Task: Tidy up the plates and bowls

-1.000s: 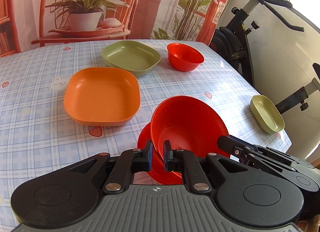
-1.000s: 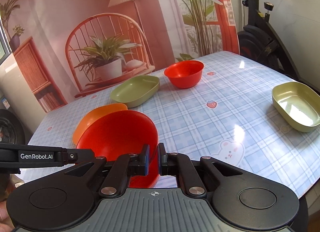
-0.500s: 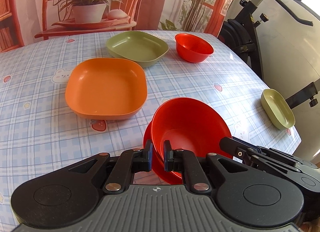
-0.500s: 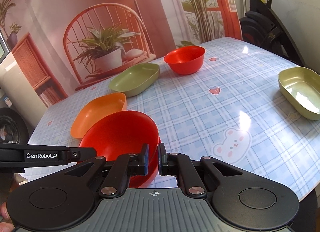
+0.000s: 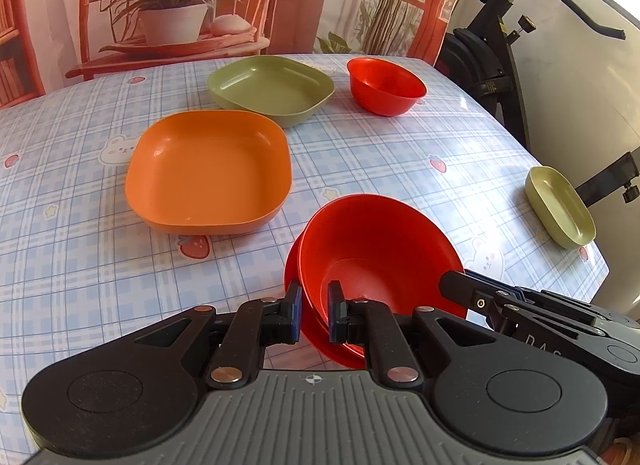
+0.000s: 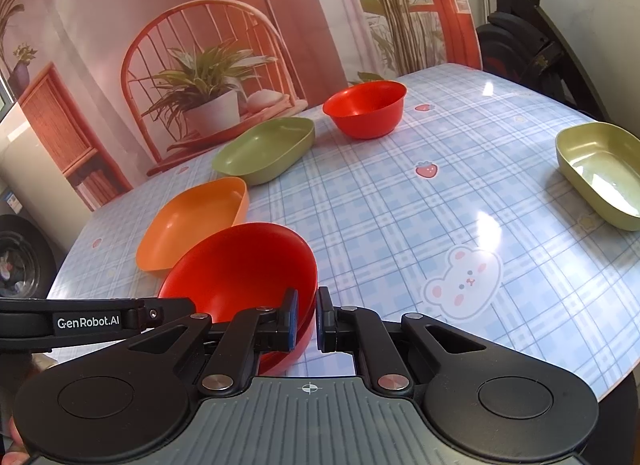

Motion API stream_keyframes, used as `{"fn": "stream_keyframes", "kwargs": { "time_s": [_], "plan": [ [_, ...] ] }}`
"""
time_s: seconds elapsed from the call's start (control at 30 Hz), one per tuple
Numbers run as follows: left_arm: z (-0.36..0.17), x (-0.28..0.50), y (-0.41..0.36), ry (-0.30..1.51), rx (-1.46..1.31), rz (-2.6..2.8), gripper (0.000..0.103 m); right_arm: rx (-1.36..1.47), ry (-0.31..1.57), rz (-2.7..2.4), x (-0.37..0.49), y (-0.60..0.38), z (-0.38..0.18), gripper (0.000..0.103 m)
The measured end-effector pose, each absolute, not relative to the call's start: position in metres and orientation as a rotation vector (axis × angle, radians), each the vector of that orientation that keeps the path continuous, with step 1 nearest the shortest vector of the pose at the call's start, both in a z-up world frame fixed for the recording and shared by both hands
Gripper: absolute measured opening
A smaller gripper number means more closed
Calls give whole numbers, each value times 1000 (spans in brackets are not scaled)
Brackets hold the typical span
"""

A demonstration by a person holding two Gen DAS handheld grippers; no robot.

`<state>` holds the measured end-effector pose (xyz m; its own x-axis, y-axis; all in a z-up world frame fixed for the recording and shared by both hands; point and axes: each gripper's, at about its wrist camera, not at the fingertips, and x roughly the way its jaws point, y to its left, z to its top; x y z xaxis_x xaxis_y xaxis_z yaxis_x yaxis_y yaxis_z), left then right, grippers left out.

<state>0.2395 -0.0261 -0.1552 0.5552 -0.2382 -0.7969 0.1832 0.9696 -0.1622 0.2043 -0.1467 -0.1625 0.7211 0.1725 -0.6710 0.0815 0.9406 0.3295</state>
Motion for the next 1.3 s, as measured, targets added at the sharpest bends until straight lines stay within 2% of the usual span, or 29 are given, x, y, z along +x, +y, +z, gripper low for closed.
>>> {"fn": "stream_keyframes", "kwargs": {
  "time_s": [0.43, 0.6, 0.77, 1.03, 1.3],
  "plan": [
    [-156, 238, -26, 935, -61, -247, 13, 352, 772, 52, 204, -147, -164, 8],
    [-156, 237, -27, 920, -53, -250, 20, 352, 773, 53, 204, -147, -164, 9],
    [-155, 235, -29, 909, -51, -254, 40, 353, 779, 46, 204, -148, -166, 9],
    [-149, 235, -17, 890, -94, -217, 40, 361, 759, 28, 201, -154, -162, 12],
    [-98, 244, 3, 756, -46, -192, 40, 369, 643, 2, 201, -182, -129, 12]
  ]
}}
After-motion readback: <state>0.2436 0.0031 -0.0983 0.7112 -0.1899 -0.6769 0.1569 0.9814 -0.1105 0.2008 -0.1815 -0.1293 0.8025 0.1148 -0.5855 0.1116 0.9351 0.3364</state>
